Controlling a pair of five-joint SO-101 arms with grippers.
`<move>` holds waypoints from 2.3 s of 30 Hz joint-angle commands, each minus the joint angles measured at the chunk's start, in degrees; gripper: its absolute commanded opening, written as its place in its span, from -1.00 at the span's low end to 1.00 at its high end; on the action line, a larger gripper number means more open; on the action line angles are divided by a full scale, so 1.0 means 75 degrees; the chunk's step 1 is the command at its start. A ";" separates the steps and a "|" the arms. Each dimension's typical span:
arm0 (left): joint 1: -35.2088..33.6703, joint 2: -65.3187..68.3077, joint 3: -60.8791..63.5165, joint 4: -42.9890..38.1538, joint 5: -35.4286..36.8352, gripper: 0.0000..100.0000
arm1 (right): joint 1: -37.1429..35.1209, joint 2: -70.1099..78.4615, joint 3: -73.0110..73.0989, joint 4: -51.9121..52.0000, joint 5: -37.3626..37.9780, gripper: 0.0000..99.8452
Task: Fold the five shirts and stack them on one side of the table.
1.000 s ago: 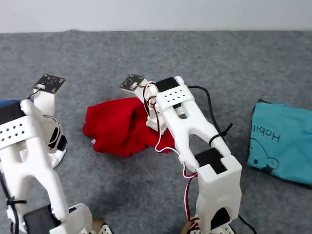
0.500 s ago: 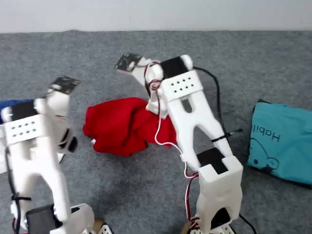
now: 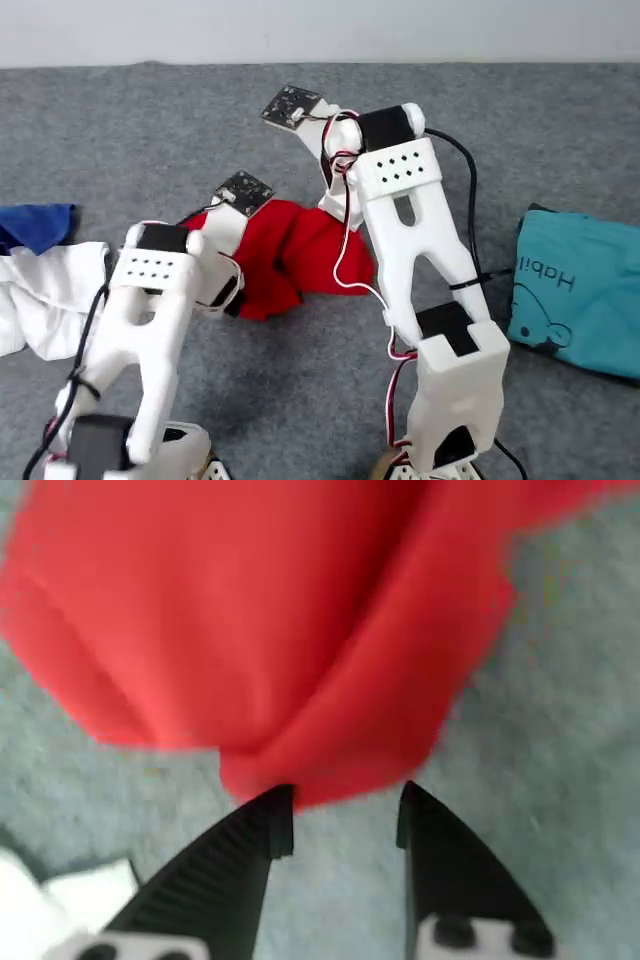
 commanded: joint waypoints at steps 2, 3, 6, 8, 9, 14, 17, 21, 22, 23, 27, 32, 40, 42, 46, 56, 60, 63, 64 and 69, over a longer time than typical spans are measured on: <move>-0.0879 0.1289 -0.0768 -0.0856 0.0082 -0.64 | 0.0135 -0.0873 -0.0375 0.0322 -0.0105 -0.98; -0.1160 0.1700 -0.1225 -0.0680 0.0082 -0.64 | 0.0205 -0.0944 -0.0375 0.0322 -0.0105 -0.98; -0.1758 0.2755 -0.2854 0.0410 0.0047 -0.64 | 0.0486 -0.1131 -0.0375 0.0322 -0.0105 -0.98; -0.1864 0.3259 -0.3874 0.1254 -0.0082 -0.64 | 0.0803 -0.1213 -0.0375 0.0322 -0.0105 -0.98; -0.1864 0.3458 -0.4296 0.1606 -0.0211 -0.64 | 0.0967 -0.1248 -0.0375 0.0322 -0.0105 -0.98; -0.1864 0.3692 -0.5597 0.2379 -0.0363 -0.64 | 0.1612 -0.1741 -0.0375 0.0322 -0.0105 -0.98; -0.1805 0.3681 -0.5972 0.2661 -0.0375 -0.64 | 0.1858 -0.2233 -0.0375 0.0334 -0.0105 -0.98; -0.1512 0.3681 -0.6371 0.3270 -0.0375 -0.64 | 0.2116 -0.3018 -0.0375 0.0334 -0.0082 -0.98; -0.1360 0.3681 -0.6429 0.3423 -0.0375 -0.64 | 0.2186 -0.3171 -0.0375 0.0334 -0.0070 -0.98; -0.1207 0.3681 -0.6453 0.3552 -0.0375 -0.64 | 0.2256 -0.3300 -0.0375 0.0334 -0.0070 -0.98; -0.0445 0.3669 -0.6441 0.3763 -0.0328 -0.65 | 0.2526 -0.3440 -0.0375 0.0334 -0.0070 -0.98; 0.0410 0.3059 -0.6382 0.3763 -0.0293 -0.65 | 0.2596 -0.3429 -0.0363 0.0334 -0.0070 -0.98; 0.2098 0.2860 -0.4448 0.3130 0.0035 -0.65 | 0.2608 -0.3417 -0.0023 0.0322 -0.0070 -0.98; 0.2251 0.3059 -0.4003 0.2567 0.0188 -0.64 | 0.2608 -0.3417 0.0234 0.0322 -0.0070 -0.98; 0.2297 0.3669 -0.3722 0.1864 0.0234 -0.64 | 0.2608 -0.3429 0.0469 0.0311 -0.0094 -0.98; 0.2286 0.4935 -0.4003 0.1125 0.0492 -0.60 | 0.2596 -0.3429 0.0504 0.0311 -0.0105 -0.98; 0.2356 0.5216 -0.4401 0.1160 0.0785 -0.58 | 0.2561 -0.3429 0.0504 0.0311 -0.0117 -0.98; 0.2579 0.5615 -0.4671 0.1278 0.1032 -0.59 | 0.2561 -0.3429 0.0504 0.0311 -0.0117 -0.98; 0.2602 0.5755 -0.4835 0.1407 0.1137 -0.59 | 0.2561 -0.3429 0.0504 0.0311 -0.0117 -0.98; 0.2614 0.6505 -0.5644 0.1864 0.1278 -0.86 | 0.2585 -0.3499 0.0504 0.0322 -0.0117 -0.98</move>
